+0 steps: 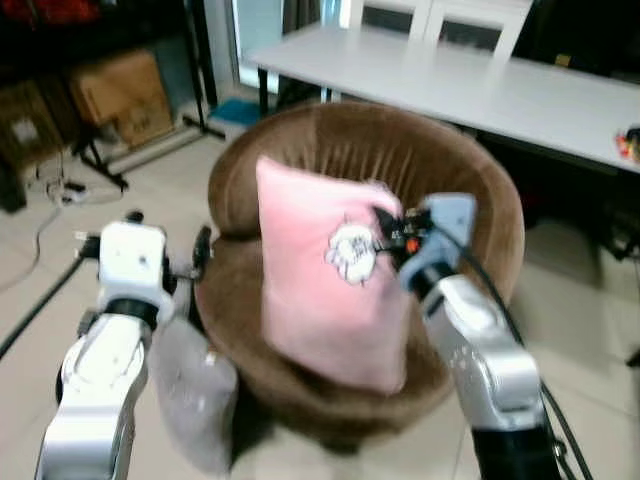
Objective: Move the pillow to the sofa from floor
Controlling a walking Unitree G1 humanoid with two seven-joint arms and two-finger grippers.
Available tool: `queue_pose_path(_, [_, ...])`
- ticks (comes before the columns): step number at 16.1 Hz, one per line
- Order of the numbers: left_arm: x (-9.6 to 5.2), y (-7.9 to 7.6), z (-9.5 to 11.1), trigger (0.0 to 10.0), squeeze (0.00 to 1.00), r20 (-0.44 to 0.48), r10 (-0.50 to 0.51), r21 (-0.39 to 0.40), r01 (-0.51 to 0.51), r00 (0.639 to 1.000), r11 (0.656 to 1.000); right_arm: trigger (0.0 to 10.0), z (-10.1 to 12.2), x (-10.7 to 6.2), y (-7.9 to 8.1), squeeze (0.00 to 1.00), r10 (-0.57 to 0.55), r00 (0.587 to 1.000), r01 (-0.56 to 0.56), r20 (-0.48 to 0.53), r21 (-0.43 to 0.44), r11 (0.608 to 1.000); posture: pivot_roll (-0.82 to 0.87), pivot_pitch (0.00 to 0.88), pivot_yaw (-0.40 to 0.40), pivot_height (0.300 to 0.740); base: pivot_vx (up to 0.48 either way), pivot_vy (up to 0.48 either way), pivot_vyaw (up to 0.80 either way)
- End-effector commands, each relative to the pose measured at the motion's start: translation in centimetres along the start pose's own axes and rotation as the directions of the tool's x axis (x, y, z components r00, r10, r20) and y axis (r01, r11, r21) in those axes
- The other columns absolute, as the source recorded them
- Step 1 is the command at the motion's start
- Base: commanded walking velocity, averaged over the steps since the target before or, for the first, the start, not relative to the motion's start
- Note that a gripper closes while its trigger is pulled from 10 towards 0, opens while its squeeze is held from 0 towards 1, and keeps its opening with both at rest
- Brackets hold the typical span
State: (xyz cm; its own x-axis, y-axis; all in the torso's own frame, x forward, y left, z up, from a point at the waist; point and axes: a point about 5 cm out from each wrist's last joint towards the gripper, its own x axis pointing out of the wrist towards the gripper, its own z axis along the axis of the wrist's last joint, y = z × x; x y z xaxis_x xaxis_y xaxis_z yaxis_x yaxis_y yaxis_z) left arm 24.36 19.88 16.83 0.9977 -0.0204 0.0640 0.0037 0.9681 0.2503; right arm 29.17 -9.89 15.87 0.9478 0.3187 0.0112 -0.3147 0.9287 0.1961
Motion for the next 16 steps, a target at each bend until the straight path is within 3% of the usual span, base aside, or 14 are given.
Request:
queue_pose_path(1, [0.2,-0.6,0.4,10.0,0.0,0.017,-0.032,-0.006,0.032,0.999,0.999,10.0,1.2,-0.1,-1.3,0.0,-0.036,0.998,0.037,0.05,-0.013,0.999,0.03,0.0,-0.012,0.74,0.285,0.0,0.0])
queue_pose_path(3, [0.3,-0.6,0.5,10.0,0.0,0.021,-0.032,-0.004,0.032,0.999,0.999,10.0,1.2,0.0,-1.2,0.0,-0.032,0.998,0.032,0.045,-0.013,0.999,0.03,0.0,-0.014,0.74,0.289,0.0,0.0])
queue_pose_path(9, [0.3,-0.4,0.5,10.0,0.0,0.026,-0.038,0.009,0.037,0.999,0.999,10.0,1.0,0.3,-1.0,0.0,-0.019,0.999,0.019,0.042,-0.008,1.0,0.04,0.0,-0.014,0.74,0.298,0.0,-0.8])
queue_pose_path(16, [0.4,-0.3,0.6,10.0,0.0,0.037,-0.04,0.023,0.039,0.999,0.999,10.0,1.2,0.5,-0.2,0.0,0.069,0.996,-0.067,0.057,-0.023,0.997,0.05,0.0,-0.014,0.74,0.301,0.0,0.0])
